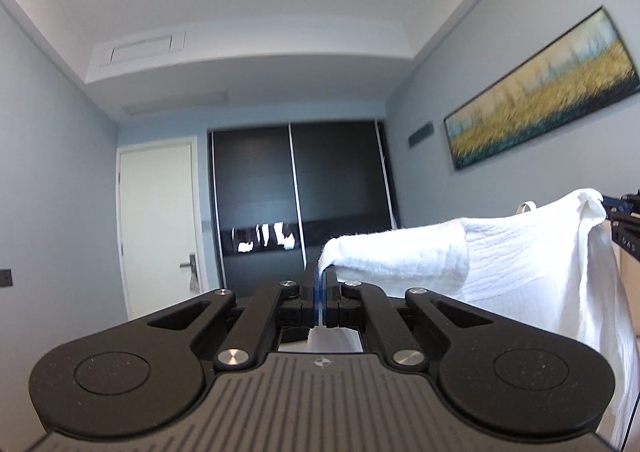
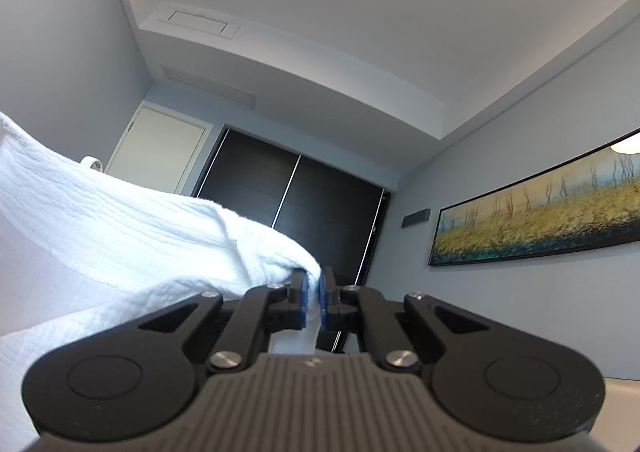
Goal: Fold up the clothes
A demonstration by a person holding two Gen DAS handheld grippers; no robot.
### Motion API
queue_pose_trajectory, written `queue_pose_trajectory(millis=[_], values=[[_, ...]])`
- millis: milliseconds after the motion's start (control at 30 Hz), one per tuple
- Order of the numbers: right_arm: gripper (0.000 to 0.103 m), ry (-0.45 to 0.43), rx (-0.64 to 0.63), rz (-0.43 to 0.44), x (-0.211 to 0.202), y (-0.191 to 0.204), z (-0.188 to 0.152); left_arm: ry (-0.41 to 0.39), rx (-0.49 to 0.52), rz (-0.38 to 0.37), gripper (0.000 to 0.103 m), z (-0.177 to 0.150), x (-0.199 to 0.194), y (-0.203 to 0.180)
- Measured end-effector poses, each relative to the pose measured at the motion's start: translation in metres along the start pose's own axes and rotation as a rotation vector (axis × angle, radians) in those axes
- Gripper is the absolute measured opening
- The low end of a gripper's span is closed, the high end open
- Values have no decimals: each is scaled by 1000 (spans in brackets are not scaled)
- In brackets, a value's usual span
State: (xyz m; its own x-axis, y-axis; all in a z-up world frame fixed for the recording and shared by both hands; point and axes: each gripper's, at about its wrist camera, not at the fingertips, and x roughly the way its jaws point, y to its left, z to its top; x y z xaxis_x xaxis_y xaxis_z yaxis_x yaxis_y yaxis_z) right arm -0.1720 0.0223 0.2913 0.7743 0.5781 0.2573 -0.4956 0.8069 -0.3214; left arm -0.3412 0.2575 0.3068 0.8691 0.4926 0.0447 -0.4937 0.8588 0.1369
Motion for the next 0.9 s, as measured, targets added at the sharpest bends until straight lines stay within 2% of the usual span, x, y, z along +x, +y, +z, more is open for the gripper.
queue_pose_trajectory(millis=[100, 233, 633, 900], values=[[7, 64, -17, 21, 37, 18, -25, 82, 6, 8, 0, -25, 38, 5], [7, 182, -36, 61, 91, 48, -73, 240, 9, 12, 0, -70, 103, 9], [7, 558, -79, 174, 241, 150, -260, 627, -3, 45, 0, -241, 294, 19], [7, 739, -103, 221, 312, 210, -374, 806, -27, 49, 0, -360, 375, 25]])
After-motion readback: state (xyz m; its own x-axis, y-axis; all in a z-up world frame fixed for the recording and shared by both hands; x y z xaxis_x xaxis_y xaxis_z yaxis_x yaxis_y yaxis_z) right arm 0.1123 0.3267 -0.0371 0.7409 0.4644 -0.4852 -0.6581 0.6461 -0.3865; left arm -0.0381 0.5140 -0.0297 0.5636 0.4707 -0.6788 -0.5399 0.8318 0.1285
